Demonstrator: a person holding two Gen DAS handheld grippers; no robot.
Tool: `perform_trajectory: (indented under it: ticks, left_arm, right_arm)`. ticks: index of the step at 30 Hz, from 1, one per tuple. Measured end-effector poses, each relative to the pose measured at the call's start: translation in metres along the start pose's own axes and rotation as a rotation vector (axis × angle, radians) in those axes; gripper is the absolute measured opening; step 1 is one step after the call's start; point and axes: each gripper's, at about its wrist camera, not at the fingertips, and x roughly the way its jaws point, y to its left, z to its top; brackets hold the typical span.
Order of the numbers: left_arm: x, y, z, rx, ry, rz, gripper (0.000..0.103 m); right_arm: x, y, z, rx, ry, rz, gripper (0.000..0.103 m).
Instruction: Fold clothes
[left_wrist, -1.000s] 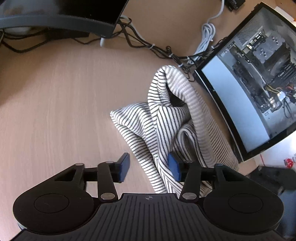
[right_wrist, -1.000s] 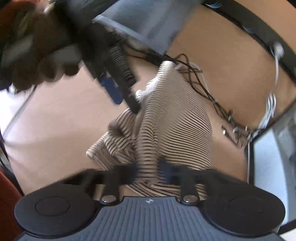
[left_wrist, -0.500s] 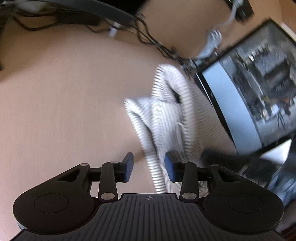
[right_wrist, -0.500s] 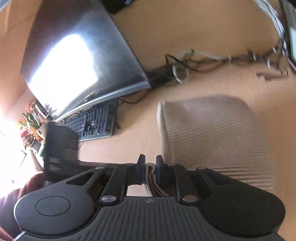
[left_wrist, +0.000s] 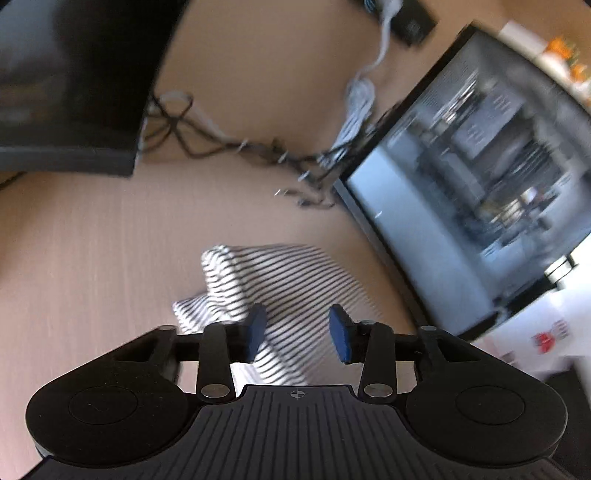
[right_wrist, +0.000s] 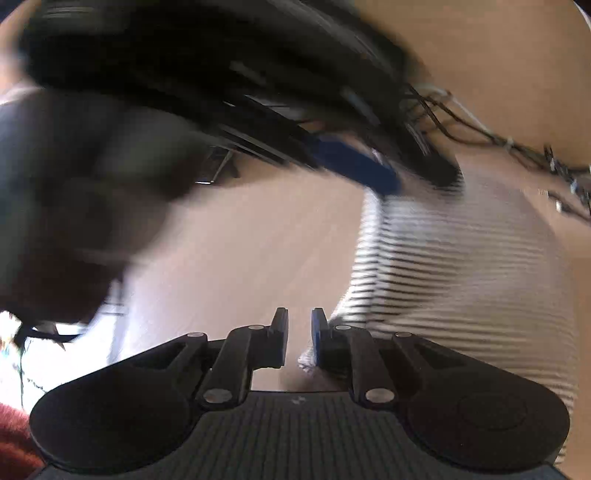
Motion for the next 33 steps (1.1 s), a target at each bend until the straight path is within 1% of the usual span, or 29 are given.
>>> perform_trajectory:
  ticks: [1,2,3,4,6,9,11,14,17,20,25,33]
  left_arm:
    - [0.008,0.002,0.001,0.003,0.015,0.013,0.032]
    - [0.011,0.005,0.003,-0.003,0.016,0.016,0.032]
    - [0.013,0.007,0.005,-0.007,0.017,0.019,0.031]
    - [0.014,0.01,0.006,-0.006,0.017,0.023,0.03]
    - [0.019,0.012,0.01,0.005,0.024,0.039,0.028]
    - [0.03,0.015,0.013,0.003,0.038,0.05,0.028]
    - [0.033,0.015,0.013,0.011,0.042,0.052,0.028]
    - [0.037,0.015,0.014,0.018,0.05,0.051,0.028]
    - [0.04,0.015,0.015,0.02,0.052,0.057,0.028]
    - [0.044,0.013,0.015,0.018,0.049,0.063,0.028]
    - [0.044,0.012,0.014,0.022,0.044,0.068,0.028]
    - [0.042,0.016,0.011,-0.008,0.036,0.054,0.028]
  right_arm:
    - [-0.007,0.002,0.001,-0.028,-0.009,0.011,0.032]
    - [-0.018,0.002,0.002,-0.046,-0.028,0.017,0.042]
    - [-0.031,0.001,0.002,-0.061,-0.052,0.02,0.062]
    - [-0.045,-0.003,0.003,-0.066,-0.078,0.016,0.078]
    - [-0.067,-0.013,0.004,-0.051,-0.129,-0.021,0.091]
    - [-0.076,-0.031,-0.002,-0.014,-0.162,-0.139,0.103]
    - [-0.063,-0.043,-0.008,0.041,-0.141,-0.199,0.103]
    - [-0.031,-0.055,-0.019,0.123,-0.046,-0.241,0.103]
    - [-0.024,-0.053,-0.021,0.171,-0.052,-0.255,0.103]
    - [-0.021,-0.054,-0.013,0.193,-0.016,-0.26,0.103]
    - [-0.026,-0.08,-0.025,0.354,-0.004,-0.169,0.103]
    - [-0.036,-0.125,-0.046,0.624,0.011,-0.012,0.103]
